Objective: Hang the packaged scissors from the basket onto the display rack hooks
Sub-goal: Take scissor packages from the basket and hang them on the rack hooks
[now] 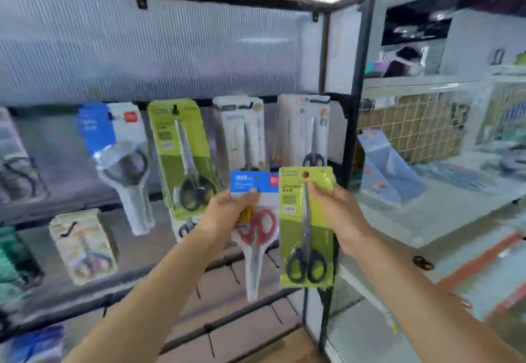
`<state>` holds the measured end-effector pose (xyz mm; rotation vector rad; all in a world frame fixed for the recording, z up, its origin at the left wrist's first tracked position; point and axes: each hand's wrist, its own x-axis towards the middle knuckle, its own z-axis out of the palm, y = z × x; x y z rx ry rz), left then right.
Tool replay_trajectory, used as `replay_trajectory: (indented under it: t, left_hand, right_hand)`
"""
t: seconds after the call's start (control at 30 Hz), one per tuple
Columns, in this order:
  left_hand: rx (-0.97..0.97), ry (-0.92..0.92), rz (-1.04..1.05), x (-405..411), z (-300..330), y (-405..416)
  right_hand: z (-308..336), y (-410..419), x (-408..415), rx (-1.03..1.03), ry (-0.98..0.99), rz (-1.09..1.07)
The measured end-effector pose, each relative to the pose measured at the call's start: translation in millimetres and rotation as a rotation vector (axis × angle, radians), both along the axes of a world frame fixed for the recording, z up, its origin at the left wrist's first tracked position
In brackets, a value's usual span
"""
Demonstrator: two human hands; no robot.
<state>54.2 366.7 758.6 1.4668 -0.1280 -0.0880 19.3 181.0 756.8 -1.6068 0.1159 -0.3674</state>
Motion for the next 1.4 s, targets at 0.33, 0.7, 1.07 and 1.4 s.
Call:
replay_trajectory:
  t: [0.33,0.7,1.07,1.4]
  left_hand:
    - [-0.11,-0.128,0.063,-6.5,49.4,128.6]
    - [-0.145,-0.18,0.189,-1.2,62.1,195.8]
    - [-0.127,-0.16,0.251,16.0,62.8,197.4]
    - [-0.147,-0.184,0.285,21.5,65.1,193.4]
  right_hand:
    - [74.1,126.2,49.4,0.023,-0.043,0.256]
    - [116.3,170.2,90.0,-0.032,-0.027,0.195]
    - [112.8,167.3,103.5,-0.095,0.039,0.282]
    - [104.5,166.6,112.7,-0.309,-0.056,0.195]
